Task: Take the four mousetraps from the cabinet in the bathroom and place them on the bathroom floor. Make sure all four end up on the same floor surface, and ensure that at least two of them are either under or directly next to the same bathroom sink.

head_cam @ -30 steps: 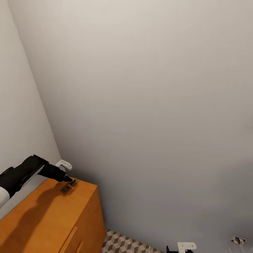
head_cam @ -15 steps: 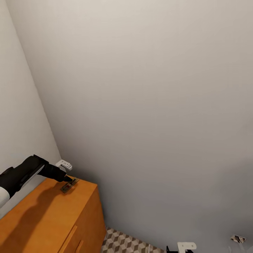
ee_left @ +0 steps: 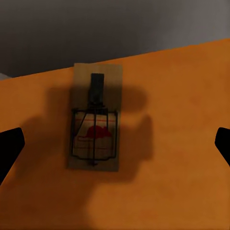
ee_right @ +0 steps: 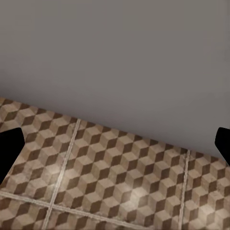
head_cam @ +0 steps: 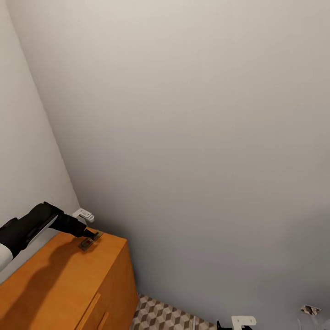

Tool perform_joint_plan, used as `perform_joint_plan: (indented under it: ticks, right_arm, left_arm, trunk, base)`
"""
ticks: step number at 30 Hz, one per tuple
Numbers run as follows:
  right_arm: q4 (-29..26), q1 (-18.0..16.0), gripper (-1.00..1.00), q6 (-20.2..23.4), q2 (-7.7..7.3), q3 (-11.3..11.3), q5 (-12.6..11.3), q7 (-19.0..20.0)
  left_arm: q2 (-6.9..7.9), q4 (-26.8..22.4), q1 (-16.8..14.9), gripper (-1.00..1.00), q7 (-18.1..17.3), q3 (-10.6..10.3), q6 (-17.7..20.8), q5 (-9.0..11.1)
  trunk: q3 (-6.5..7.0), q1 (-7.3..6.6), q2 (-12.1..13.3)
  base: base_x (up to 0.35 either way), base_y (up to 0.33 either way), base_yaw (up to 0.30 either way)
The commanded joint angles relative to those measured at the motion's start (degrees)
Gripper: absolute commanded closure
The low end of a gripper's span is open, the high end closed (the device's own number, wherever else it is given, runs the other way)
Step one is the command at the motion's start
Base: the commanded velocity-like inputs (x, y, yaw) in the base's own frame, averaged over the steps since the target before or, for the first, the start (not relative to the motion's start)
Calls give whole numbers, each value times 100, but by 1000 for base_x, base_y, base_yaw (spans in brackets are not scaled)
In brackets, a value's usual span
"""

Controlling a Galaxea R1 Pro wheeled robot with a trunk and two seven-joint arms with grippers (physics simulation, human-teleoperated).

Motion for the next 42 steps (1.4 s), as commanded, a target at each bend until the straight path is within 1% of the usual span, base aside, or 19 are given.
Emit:
perform_joint_plan:
  ticks: [1, 42]
  right_arm:
    - [2, -5, -100, -15, 1, 50, -42, -18]
    - [2, -5, -100, -11, 1, 50, -43, -16]
  left_arm:
    - [7, -5, -10, -100, 23, -27, 41, 59]
    - [7, 73, -10, -100, 23, -27, 33, 59]
  trunk:
    - [-18, 4, -14]
    - [-205, 4, -14]
  base:
    - [0, 0, 0]
    - [0, 0, 0]
